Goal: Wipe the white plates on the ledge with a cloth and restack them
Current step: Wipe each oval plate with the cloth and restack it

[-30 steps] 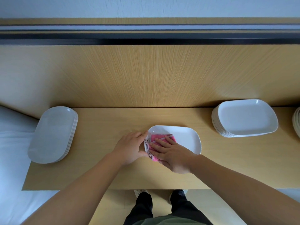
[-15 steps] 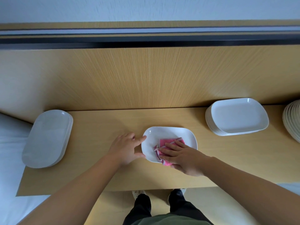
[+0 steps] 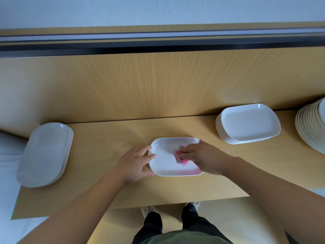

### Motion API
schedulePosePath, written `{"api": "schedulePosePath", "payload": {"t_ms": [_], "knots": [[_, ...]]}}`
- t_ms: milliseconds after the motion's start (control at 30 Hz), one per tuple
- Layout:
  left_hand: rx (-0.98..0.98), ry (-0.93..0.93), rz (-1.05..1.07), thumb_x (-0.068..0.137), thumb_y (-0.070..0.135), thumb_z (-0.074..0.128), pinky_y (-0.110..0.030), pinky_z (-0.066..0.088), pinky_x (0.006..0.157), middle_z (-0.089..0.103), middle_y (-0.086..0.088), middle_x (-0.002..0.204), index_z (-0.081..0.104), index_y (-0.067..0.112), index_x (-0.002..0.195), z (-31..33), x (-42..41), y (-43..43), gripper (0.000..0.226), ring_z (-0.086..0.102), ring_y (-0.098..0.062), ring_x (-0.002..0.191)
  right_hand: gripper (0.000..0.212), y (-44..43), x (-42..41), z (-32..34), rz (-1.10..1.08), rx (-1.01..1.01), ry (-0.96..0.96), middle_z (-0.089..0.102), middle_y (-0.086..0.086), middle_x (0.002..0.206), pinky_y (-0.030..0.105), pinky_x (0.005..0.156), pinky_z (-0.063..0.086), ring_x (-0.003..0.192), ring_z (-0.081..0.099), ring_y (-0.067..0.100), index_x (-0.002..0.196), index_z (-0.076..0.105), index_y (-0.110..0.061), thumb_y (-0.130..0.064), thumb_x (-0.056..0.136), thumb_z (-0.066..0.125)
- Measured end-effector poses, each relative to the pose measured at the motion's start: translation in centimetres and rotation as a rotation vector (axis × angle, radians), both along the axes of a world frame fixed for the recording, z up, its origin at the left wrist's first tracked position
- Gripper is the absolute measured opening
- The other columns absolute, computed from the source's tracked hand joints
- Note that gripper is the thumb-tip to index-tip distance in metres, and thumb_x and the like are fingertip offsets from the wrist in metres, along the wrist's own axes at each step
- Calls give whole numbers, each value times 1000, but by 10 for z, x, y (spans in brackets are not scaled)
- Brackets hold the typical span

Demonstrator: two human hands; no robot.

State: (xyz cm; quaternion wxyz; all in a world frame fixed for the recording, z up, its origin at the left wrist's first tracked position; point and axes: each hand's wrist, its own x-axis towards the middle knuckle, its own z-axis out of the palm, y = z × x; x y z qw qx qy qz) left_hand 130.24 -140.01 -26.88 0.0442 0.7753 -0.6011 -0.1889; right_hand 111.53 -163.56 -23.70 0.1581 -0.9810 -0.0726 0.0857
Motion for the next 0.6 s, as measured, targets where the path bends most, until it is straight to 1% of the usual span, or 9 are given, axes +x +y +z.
{"api": "schedulePosePath", "payload": {"t_ms": [67, 133, 167, 233, 300, 333, 433, 500, 600], "knots": [[-111, -6, -103, 75, 56, 58, -37, 54, 89, 62, 2, 122, 71, 19, 108, -7, -4, 2, 51, 55, -18, 114, 45, 6, 11, -1, -25, -80, -15, 61, -9, 129, 48, 83, 47, 116, 58, 14, 118, 66, -25, -2, 79, 66], [-154, -17, -166, 78, 53, 46, -35, 55, 88, 69, 4, 113, 75, 18, 97, -12, -10, 1, 49, 59, -14, 110, 46, 11, 14, -12, 27, -158, 28, 59, -1, 134, 62, 89, 43, 125, 55, 21, 123, 64, -23, -12, 79, 70], [-153, -14, -169, 79, 53, 43, -33, 53, 91, 70, 5, 113, 76, 19, 96, -14, -13, 1, 51, 62, -14, 110, 41, 13, 11, -21, 56, -209, 63, 58, 5, 137, 64, 91, 44, 127, 54, 27, 126, 64, -22, -24, 84, 64], [-161, 4, -174, 80, 51, 41, -30, 51, 92, 71, 5, 112, 77, 18, 91, -16, -15, -1, 50, 64, -14, 108, 48, 14, 4, -32, 64, -320, 142, 52, 12, 142, 63, 94, 45, 128, 52, 36, 133, 59, -20, -42, 97, 36], [-169, -1, -191, 82, 49, 41, -31, 53, 91, 71, 4, 112, 77, 16, 88, -19, -16, -1, 49, 64, -14, 108, 59, 15, -1, -39, 42, -381, 170, 48, 12, 145, 62, 98, 42, 129, 50, 38, 137, 54, -21, -44, 103, 12], [-169, -4, -196, 82, 48, 41, -31, 53, 92, 70, 3, 113, 76, 16, 87, -21, -18, -1, 48, 64, -14, 109, 62, 16, -2, -40, 36, -392, 171, 48, 11, 146, 62, 98, 41, 129, 50, 38, 138, 53, -22, -43, 103, 7], [-173, 62, -141, 82, 46, 45, -27, 42, 102, 71, 2, 113, 77, 13, 84, -25, -21, -1, 46, 64, -12, 108, 54, 15, -4, -44, 25, -400, 139, 46, 8, 148, 60, 101, 40, 131, 48, 38, 141, 49, -25, -44, 102, 18], [-182, 91, -112, 81, 44, 47, -26, 38, 100, 73, 0, 108, 78, 12, 82, -24, -22, -3, 45, 67, -12, 103, 54, 10, -6, -42, 5, -418, 147, 44, 7, 150, 56, 103, 41, 133, 46, 36, 143, 46, -26, -41, 96, 28], [-216, 48, -126, 80, 44, 45, -25, 38, 97, 74, 0, 101, 78, 13, 77, -19, -25, -5, 46, 70, -11, 96, 57, 2, -15, -37, -75, -436, 172, 51, 8, 144, 55, 97, 45, 127, 53, 36, 140, 51, -23, -37, 89, 32]]}}
